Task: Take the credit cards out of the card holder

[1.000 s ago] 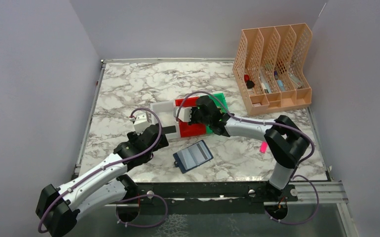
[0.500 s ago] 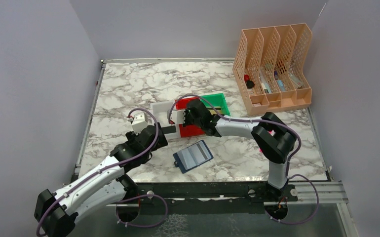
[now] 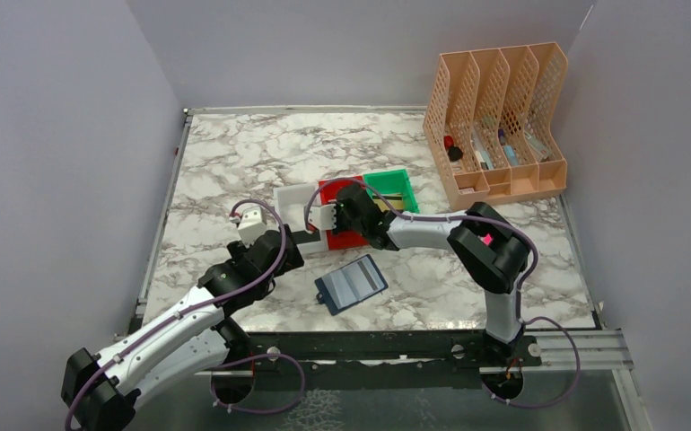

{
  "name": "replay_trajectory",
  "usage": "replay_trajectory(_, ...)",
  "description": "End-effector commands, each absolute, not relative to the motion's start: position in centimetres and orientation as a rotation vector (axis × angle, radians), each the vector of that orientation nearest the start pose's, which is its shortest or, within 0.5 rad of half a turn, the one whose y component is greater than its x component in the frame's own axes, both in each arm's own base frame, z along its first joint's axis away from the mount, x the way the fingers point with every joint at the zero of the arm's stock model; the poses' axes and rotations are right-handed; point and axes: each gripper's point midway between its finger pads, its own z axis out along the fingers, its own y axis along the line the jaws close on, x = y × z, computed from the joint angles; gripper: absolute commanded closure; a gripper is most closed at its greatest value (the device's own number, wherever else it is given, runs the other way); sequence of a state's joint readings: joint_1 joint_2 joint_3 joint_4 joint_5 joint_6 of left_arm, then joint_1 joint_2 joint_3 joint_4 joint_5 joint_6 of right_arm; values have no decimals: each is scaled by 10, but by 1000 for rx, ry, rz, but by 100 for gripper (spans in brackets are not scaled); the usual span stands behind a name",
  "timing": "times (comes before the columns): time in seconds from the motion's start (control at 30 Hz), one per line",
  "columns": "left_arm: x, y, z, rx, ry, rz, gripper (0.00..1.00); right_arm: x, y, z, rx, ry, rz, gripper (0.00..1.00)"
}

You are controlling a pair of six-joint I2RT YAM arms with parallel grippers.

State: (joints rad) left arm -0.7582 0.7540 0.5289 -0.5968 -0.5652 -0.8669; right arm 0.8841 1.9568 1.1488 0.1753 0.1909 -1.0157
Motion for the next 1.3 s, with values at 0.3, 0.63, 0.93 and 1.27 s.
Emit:
replay_trajectory(0.3,205,-116,104,-310,2258,-243,1,351,347,138,-1467,1438,-86,43)
replay_trajectory(0.63,210,-183,135,-50,2221,-601,4,249,304,124,-740,2120,537,0)
replay_trajectory(0.93,197,-242,129,163,2292,-883,16,169,287,76,-470,2353,925,8)
replay_trajectory(1.27,185,-274,106,186,2369,-961,36,171,282,61,-400,2411,874,64)
